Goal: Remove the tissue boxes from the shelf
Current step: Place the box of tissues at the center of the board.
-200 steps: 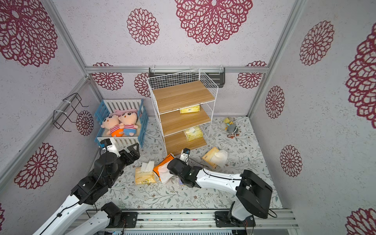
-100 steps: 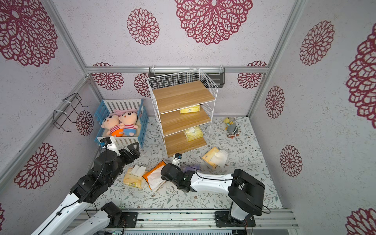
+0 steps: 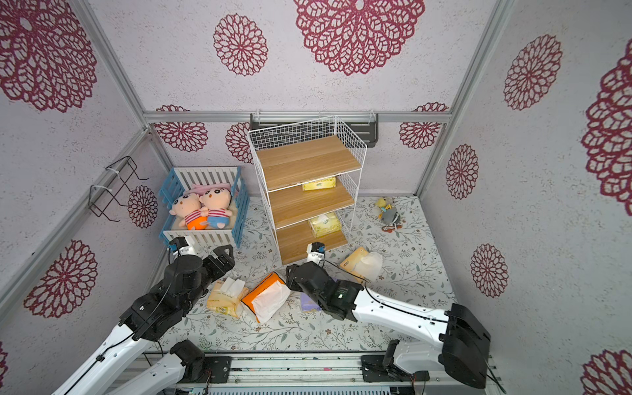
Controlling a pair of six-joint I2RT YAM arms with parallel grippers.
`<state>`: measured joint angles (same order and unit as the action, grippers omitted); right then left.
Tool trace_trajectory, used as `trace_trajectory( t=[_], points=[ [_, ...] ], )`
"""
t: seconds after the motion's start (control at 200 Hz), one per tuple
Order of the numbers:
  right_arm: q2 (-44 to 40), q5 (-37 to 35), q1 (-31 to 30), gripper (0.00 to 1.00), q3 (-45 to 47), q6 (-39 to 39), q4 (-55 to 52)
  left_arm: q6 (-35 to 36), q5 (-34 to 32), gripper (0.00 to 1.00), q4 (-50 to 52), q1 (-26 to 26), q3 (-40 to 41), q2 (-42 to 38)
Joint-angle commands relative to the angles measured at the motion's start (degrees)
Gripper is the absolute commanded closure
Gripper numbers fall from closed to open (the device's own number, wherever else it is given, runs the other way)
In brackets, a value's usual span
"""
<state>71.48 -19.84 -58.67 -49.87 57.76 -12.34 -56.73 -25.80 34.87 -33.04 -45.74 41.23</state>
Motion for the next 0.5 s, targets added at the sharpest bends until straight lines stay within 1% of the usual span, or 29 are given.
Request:
trace_trajectory(
  t=[0.0,0.045,0.135,0.26,0.36,0.49],
  points=[
    [-2.51,3.05,0.33,0.55,2.39,-4.87,-2.37,-7.9,0.79,0.03,7.74,0.34,3.34,0.16],
    [-3.01,3.8,0.27,0.56,2.58,-5.7,-4.13,-9.8,1.76,0.03,8.99,0.33,4.73,0.3],
    [-2.89,5.16,0.08,0.56,2.56,-8.18,-7.26,-13.44,3.91,0.03,10.04,0.17,7.77,0.11],
    [-0.2,8.62,0.1,0.54,2.08,-9.49,-7.93,-16.79,5.3,0.03,7.05,-0.36,12.11,-1.34],
    [4.24,10.69,0.05,0.52,1.48,-9.0,-7.52,-18.73,5.09,0.03,4.22,-0.62,15.29,-2.53],
    [8.42,14.0,0.0,0.51,1.96,-8.88,-4.55,-20.32,3.21,0.03,4.77,-0.71,16.79,-2.66]
  ],
)
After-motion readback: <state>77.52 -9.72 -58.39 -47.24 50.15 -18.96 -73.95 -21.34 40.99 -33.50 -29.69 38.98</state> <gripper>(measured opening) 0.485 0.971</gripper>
